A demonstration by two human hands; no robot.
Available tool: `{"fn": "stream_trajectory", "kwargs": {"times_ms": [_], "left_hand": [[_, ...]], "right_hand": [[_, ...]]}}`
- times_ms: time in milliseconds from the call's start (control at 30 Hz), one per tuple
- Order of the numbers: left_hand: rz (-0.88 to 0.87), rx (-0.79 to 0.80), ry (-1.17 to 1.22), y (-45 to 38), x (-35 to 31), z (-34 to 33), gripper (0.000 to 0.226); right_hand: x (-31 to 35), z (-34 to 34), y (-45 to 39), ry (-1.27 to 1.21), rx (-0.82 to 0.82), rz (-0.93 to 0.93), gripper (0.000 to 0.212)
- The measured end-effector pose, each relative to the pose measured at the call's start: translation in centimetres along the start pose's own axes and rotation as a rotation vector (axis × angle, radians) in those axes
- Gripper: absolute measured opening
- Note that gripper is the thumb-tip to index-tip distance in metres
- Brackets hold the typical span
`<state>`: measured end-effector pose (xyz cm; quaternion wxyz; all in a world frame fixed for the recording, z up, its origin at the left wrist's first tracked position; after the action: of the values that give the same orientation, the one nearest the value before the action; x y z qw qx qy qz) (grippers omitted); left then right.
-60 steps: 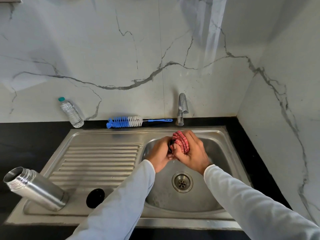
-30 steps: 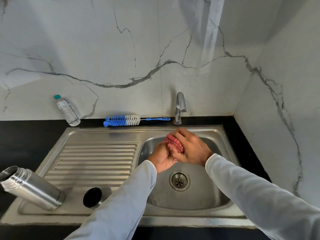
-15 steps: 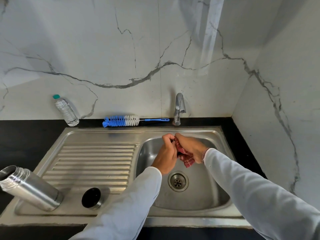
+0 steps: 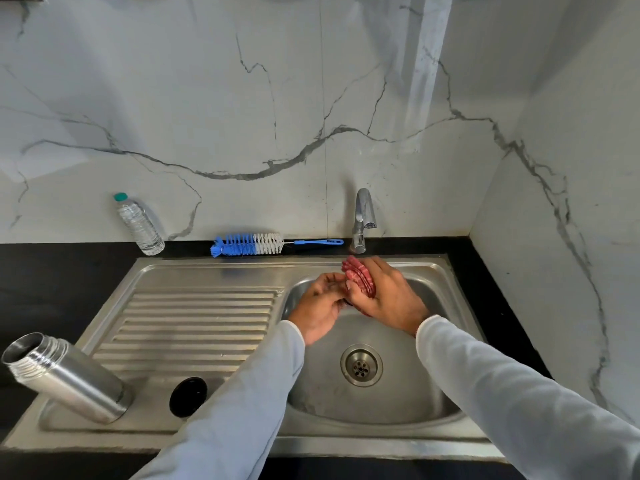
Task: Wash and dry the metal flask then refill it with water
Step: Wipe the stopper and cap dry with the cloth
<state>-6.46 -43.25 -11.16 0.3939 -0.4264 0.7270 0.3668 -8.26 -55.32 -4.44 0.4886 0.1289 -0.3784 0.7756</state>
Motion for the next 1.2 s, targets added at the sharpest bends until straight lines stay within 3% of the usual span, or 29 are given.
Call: {"fn": "stream_trajectory", "kwargs": {"times_ms": [133,233,367,533,667,800,967,1033,1200], "left_hand": [[0.067,0.199,-0.104,1.1,-0.9,-1.1,0.025],[0.124,0.275,-0.194,1.3,-0.8,-1.6,0.023],[0.031,0.031,-0.367,1.0,-1.8,-0.3,0.011],[-0.151,-0.190,-0.513,1.2,-2.9,1.1,0.027],[-0.243,-0.319,-0.610,1.7,-3.5,1.5,0.040],[-0.329,-0.313,-0.706,1.5,-3.6,0.7,0.035],[-0.389,-0.344,-0.594,2.6,-3.2,-0.8,0.028],[-0.307,-0.390,-0.519,3.1,-2.1,-0.7,0.040],[-0.164,-0.295,-0.253,3.1,-0.3,-1.4,0.043]], "right_hand": [[1.2,0.8,0.3,0.043,0.010,0.217,0.049],[0.9,1.0,0.3,0.004,-0.022,0.124,0.047],[-0.7,2.0,0.7,-0.092,-0.190,-0.152,0.024],[-4.7,2.5,1.9,-0.239,-0.294,-0.558,0.027],[-3.7,1.8,2.8,-0.609,-0.341,-0.638,0.037],[-2.2,-0.5,3.5,-0.891,-0.283,-0.716,0.047],[-0.6,-2.8,4.0,-0.905,-0.238,-0.710,0.042],[-0.1,-3.5,4.1,-0.969,-0.262,-0.727,0.044],[0.1,-4.0,4.4,-1.083,-0.345,-0.774,0.058]]}}
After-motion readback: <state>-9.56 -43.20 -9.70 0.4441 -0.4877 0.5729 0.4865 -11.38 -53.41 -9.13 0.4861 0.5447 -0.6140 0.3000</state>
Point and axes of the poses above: each hand's wrist, its own y-axis away from the middle knuckle, its own z-axis out of the back of the hand, x = y × z, the point moved 8 cm from there along -y, towards the middle knuckle, and after that the axes turned 4 degrees about -y, right-handed, at the moved point
